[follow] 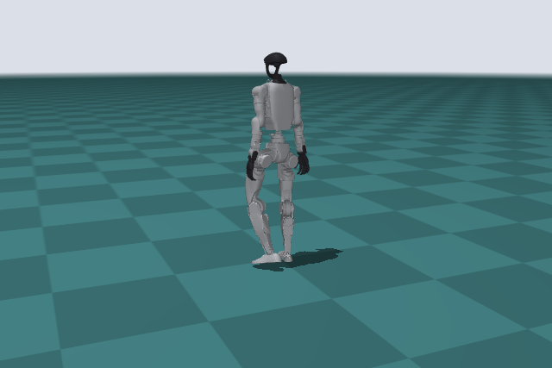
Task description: In place motions
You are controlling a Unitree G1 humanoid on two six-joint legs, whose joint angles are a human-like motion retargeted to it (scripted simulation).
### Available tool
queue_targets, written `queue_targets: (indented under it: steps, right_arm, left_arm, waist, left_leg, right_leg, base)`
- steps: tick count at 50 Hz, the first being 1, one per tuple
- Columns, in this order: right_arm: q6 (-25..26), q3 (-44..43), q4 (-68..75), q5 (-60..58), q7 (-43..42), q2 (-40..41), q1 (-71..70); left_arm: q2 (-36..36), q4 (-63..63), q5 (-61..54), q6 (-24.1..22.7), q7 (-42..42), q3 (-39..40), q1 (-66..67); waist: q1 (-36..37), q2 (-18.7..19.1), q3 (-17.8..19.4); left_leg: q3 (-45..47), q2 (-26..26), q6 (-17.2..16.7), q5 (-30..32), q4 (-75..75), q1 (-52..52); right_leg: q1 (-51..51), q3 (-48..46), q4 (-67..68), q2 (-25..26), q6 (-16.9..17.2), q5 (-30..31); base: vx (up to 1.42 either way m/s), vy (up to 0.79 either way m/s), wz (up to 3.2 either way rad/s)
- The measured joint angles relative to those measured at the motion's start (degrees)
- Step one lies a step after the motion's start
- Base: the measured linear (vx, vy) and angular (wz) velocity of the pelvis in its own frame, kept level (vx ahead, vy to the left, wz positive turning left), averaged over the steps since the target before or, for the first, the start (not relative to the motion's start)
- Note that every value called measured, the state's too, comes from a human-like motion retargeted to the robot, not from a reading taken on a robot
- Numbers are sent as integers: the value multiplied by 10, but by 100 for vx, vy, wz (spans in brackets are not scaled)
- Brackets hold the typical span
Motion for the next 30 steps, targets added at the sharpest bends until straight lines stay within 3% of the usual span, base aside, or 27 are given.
queue_targets:
  steps: [3, 5, 7, 8, 10, 13, 24, 30]
  right_arm:
    - [1, 1, -4, -6, 2, -2, -2]
    - [1, 0, -9, -20, -1, -1, -4]
    - [0, -5, -11, -24, -11, 1, -2]
    - [0, -7, -9, -23, -15, 2, 0]
    - [3, -2, -1, -14, -16, 5, 3]
    - [3, -6, 17, 28, -16, 13, 2]
    - [12, 24, 48, -17, -27, 2, 13]
    - [1, 28, 32, 15, -14, 7, 10]
  left_arm:
    - [-9, -2, 12, -7, 0, -15, 3]
    - [-12, 3, 17, -9, 0, -19, 5]
    - [-15, 13, 20, -9, -1, -24, 11]
    - [-15, 19, 23, -8, -2, -27, 17]
    - [-14, 33, 32, -3, -7, -19, 25]
    - [-7, 47, 40, 5, 1, -17, 21]
    - [-1, 63, 5, 9, -1, 18, 37]
    - [18, 47, 51, 12, 4, -5, 37]
  waist:
    - [13, 24, 3]
    - [21, 52, 9]
    - [15, 63, 9]
    - [-5, 68, 2]
    - [-36, 72, -16]
    - [-52, 72, -13]
    - [-14, 61, -18]
    - [-13, 66, -13]
  left_leg:
    - [-74, -43, -29, -9, -92, 6]
    - [-128, -63, -68, 6, -171, 26]
    - [-153, -80, -38, 83, -226, 43]
    - [-183, -84, -39, 72, -234, 54]
    - [-73, -47, -58, 66, -237, 60]
    - [-111, -55, -55, 61, -251, 75]
    - [-90, -65, -39, 42, -256, 95]
    - [-110, -63, -49, 43, -244, 78]
  right_leg:
    - [3, 19, 1, 26, -4, 3]
    - [10, 33, 1, 60, -6, 4]
    - [22, 45, 2, 72, 0, 4]
    - [25, 38, 3, 75, 5, 3]
    - [23, 39, 7, 77, 12, 5]
    - [26, 43, 12, 77, 20, 11]
    - [27, 81, 23, 73, 28, 26]
    - [16, 82, 69, 68, 71, 34]
  base:
    - [12, 4, -104]
    - [16, 5, -109]
    - [19, 6, -47]
    - [26, 6, 21]
    - [26, 7, 18]
    - [4, 2, 0]
    - [8, 7, -35]
    - [-2, 7, 10]
